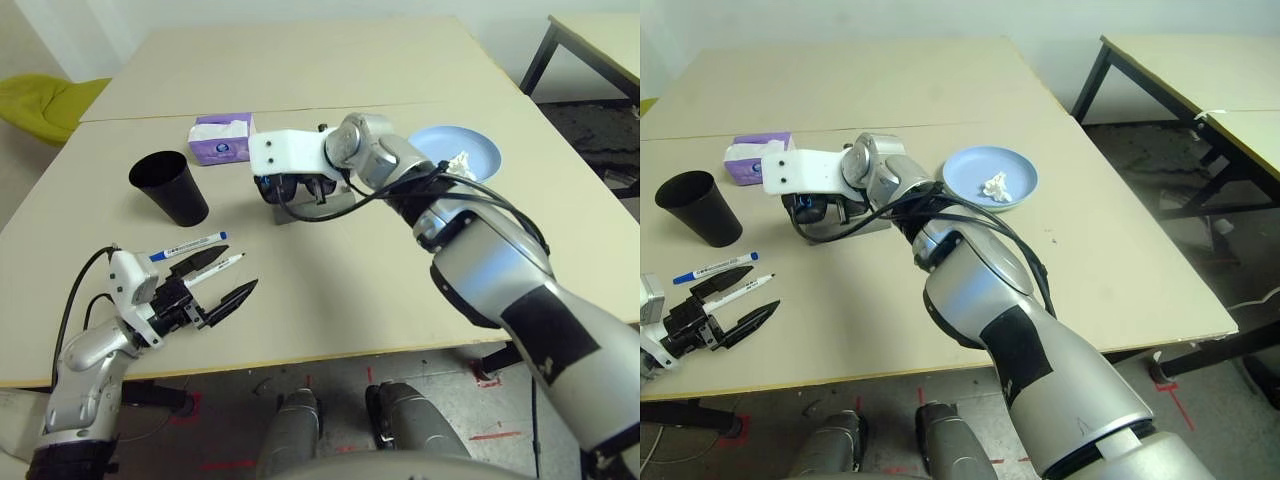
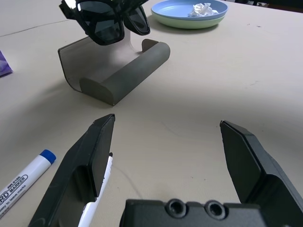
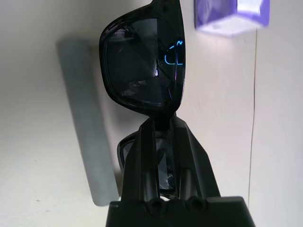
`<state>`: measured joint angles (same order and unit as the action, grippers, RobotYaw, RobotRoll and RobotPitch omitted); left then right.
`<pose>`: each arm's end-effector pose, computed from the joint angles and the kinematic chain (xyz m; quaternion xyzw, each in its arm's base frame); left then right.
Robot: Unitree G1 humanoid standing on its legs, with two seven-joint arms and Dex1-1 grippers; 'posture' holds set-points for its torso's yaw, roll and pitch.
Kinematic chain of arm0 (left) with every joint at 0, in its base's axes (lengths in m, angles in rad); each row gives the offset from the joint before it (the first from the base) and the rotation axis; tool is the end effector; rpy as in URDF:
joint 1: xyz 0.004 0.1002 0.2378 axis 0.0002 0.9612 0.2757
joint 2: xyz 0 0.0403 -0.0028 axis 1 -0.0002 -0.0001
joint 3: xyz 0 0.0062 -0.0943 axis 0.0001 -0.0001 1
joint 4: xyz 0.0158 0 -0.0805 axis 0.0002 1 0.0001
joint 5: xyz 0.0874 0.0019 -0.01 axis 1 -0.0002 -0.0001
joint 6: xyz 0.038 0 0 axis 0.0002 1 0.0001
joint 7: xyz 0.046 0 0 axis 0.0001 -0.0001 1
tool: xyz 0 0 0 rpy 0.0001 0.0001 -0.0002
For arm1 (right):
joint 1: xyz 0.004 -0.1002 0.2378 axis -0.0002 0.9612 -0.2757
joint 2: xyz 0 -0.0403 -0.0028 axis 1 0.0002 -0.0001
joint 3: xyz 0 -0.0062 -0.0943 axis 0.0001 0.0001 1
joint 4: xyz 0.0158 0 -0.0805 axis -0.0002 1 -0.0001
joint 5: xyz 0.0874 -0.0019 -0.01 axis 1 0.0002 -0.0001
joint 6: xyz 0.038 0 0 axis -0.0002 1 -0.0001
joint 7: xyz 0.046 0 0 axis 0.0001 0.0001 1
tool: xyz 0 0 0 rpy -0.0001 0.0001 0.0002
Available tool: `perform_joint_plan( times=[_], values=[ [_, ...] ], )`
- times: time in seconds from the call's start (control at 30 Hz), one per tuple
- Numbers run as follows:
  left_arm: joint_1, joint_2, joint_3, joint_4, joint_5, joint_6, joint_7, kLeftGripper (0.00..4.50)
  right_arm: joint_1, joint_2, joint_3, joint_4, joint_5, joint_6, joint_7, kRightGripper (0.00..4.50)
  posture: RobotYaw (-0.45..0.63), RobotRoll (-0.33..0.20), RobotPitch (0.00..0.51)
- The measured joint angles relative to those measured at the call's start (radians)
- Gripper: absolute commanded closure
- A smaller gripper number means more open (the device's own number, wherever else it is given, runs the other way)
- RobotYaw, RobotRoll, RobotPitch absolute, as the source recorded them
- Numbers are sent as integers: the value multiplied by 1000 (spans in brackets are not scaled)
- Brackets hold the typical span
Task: Organize and tidy the items on the table.
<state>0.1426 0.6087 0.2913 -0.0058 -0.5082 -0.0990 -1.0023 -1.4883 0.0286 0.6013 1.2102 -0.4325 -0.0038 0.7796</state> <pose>0.1570 0.3022 0.1013 0.0870 -0.0200 -0.3567 0.9300 0.3349 -0.0022 0.2401 -0.5917 0.0349 0.4767 0.6492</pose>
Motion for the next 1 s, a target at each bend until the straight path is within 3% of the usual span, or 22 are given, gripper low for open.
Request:
perform_joint_plan(
  times=[1.0],
  values=[
    [24, -11, -3, -112, 0, 59, 61, 0, 50, 24, -38, 61, -19, -42, -98, 4394, -4, 0, 132]
  ],
)
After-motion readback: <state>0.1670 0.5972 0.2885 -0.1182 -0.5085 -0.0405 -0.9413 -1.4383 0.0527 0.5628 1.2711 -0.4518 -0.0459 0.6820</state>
